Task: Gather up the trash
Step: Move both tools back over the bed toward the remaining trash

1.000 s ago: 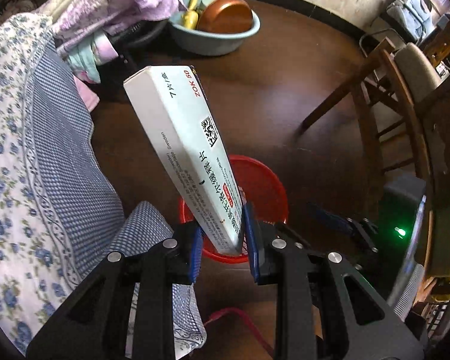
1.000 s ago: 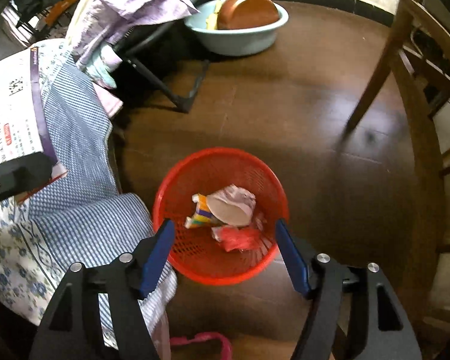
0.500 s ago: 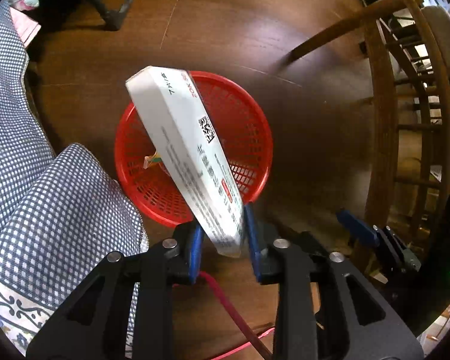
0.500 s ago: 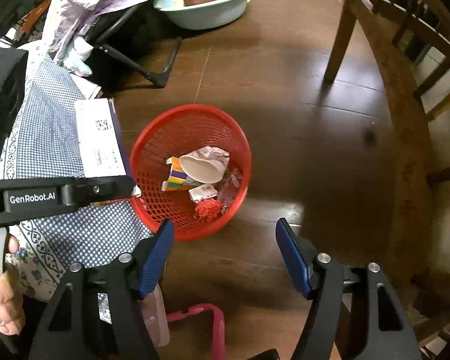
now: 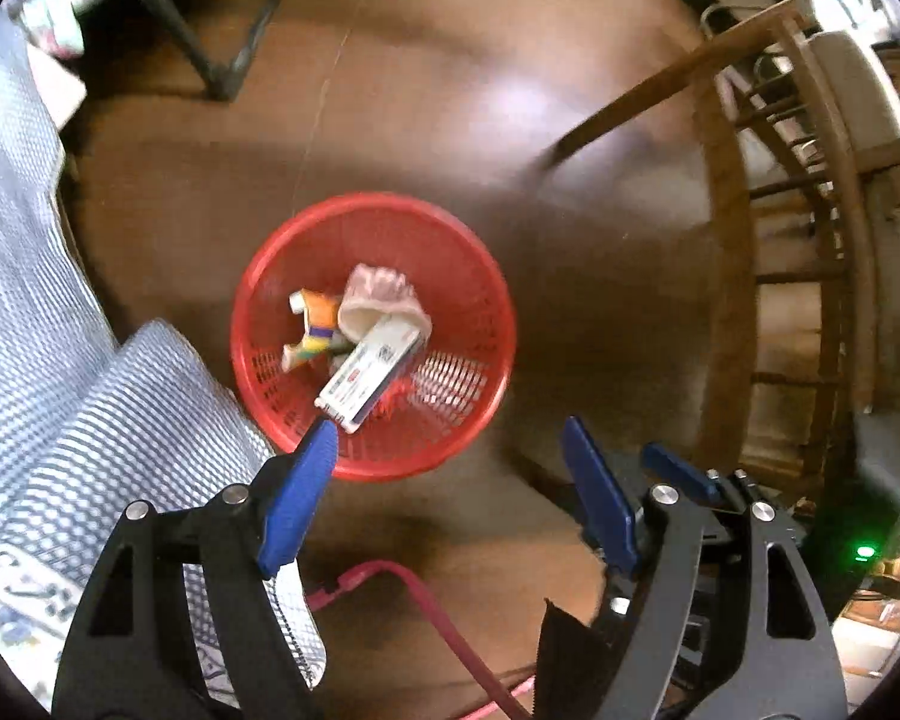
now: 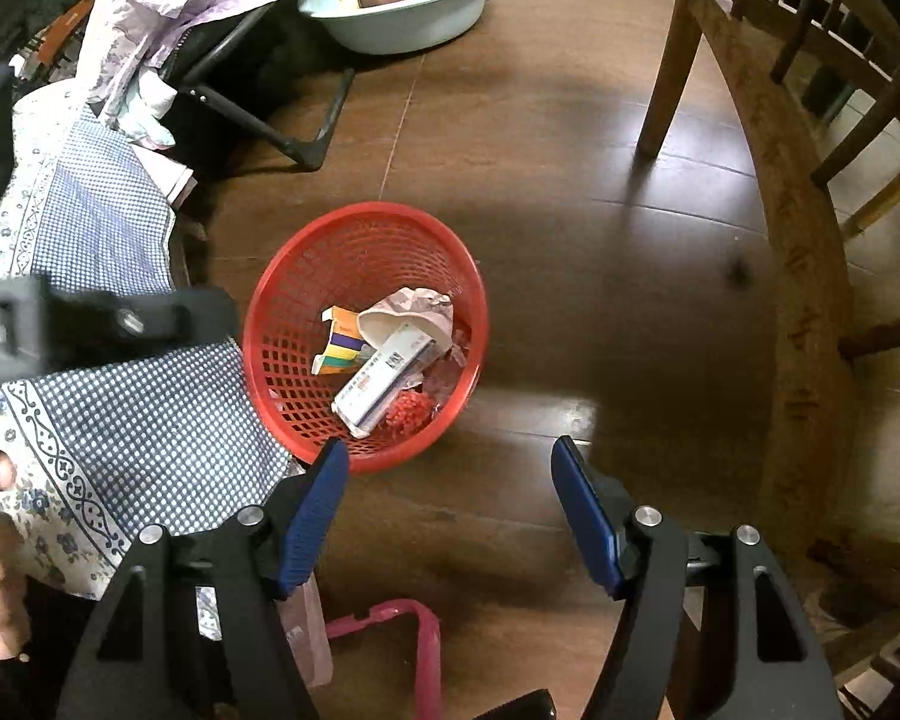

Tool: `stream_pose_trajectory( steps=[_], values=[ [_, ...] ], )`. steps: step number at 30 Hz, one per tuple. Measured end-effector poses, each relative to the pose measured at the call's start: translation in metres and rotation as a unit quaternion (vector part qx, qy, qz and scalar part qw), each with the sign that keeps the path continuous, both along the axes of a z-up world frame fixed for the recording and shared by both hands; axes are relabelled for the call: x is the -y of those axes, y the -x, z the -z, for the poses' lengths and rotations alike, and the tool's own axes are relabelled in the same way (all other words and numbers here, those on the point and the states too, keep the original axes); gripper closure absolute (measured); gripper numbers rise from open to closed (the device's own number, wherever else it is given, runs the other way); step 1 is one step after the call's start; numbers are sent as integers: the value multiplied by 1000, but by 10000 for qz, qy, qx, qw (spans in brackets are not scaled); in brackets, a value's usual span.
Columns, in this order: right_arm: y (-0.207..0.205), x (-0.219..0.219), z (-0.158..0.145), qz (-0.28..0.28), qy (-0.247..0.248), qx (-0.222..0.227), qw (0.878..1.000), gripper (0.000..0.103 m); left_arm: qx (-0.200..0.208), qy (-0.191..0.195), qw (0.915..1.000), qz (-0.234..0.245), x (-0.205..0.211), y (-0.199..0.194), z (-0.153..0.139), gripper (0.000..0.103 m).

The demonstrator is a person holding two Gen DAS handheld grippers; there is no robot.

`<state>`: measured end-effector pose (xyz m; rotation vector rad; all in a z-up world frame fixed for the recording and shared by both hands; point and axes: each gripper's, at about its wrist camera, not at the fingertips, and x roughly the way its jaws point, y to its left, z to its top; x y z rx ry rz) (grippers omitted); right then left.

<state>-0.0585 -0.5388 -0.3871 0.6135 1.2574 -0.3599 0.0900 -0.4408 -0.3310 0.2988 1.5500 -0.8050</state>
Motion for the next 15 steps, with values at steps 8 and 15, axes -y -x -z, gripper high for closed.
stream_pose_trajectory(
  steps=[8, 15],
  values=[
    [-10, -20, -36, -240, 206, 261, 9992, 34, 971, 616, 9933, -66, -21, 13, -80, 15],
    [-19, -48, -86, -494, 614, 547, 9954, 22, 1537, 1175, 9802, -430, -67, 15, -155, 11]
  ],
)
